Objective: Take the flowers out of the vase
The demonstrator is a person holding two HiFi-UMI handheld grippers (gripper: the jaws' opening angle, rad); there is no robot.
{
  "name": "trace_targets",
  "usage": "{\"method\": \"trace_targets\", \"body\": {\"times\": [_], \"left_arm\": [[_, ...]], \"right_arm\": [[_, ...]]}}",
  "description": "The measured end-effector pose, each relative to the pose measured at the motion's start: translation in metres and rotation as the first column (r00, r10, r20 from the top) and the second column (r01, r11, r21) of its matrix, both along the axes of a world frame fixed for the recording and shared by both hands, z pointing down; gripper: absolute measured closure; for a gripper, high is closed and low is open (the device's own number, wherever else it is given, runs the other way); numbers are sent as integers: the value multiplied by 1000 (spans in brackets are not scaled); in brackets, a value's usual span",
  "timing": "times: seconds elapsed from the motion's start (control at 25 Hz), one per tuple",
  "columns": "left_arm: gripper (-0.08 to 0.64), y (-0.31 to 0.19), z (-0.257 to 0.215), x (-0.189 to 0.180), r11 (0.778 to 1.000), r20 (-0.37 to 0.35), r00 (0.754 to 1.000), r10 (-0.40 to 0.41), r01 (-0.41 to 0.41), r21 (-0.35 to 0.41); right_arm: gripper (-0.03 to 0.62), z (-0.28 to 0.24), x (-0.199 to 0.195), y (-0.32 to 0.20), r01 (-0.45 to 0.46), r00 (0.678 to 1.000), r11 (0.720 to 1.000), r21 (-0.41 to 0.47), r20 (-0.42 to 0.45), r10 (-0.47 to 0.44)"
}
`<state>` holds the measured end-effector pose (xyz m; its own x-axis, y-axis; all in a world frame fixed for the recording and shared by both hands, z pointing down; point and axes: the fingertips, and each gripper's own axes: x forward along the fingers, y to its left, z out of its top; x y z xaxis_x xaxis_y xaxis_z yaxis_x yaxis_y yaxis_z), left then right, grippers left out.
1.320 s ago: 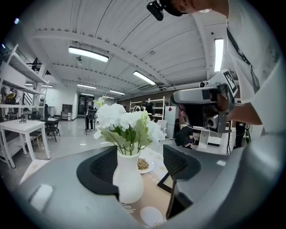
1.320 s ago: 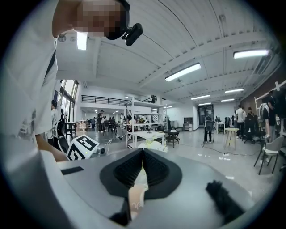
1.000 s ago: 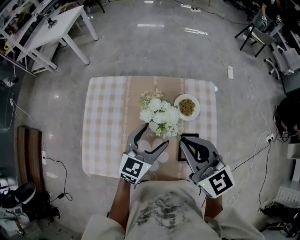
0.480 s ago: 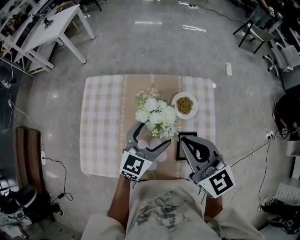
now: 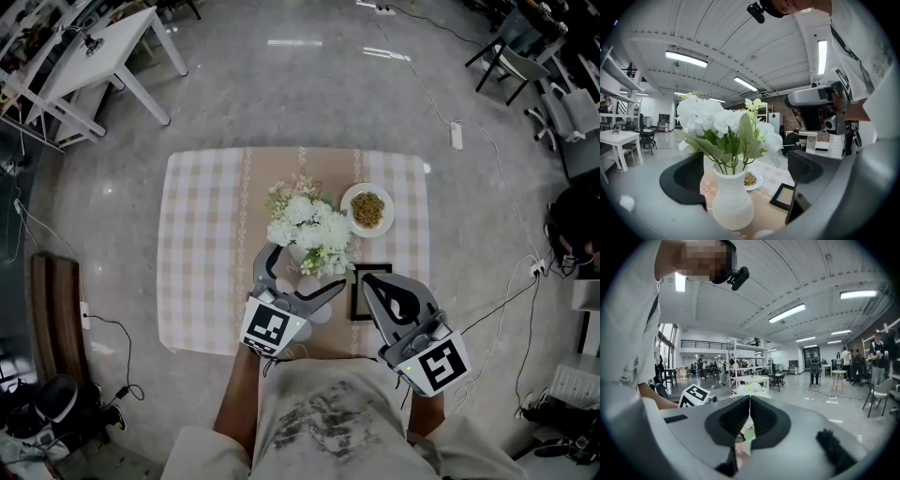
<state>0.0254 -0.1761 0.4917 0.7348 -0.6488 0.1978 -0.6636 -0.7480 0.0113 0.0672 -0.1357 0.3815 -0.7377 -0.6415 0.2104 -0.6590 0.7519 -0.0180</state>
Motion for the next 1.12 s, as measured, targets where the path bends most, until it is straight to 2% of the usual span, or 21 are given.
{"method": "trace_targets", "body": {"times": [0.28, 0.56, 1.04, 1.12], "left_arm": [[-15, -6, 2, 8, 999, 0, 999, 35, -35, 7], [-2, -12, 2, 9, 999, -6, 999, 38, -38, 17], [289, -17, -1, -3, 1000, -59, 998, -10, 11, 16], [313, -18, -3, -4, 1000, -72, 997, -19, 20, 14]], "right_arm": [[575, 2, 3, -2, -9, 1000, 1000, -6, -9, 9], [575, 3, 5, -2, -20, 1000, 1000, -7, -10, 20], [575, 5, 5, -2, -29, 999, 1000, -12, -14, 29], [575, 5, 5, -2, -30, 999, 999, -14, -16, 30]]}}
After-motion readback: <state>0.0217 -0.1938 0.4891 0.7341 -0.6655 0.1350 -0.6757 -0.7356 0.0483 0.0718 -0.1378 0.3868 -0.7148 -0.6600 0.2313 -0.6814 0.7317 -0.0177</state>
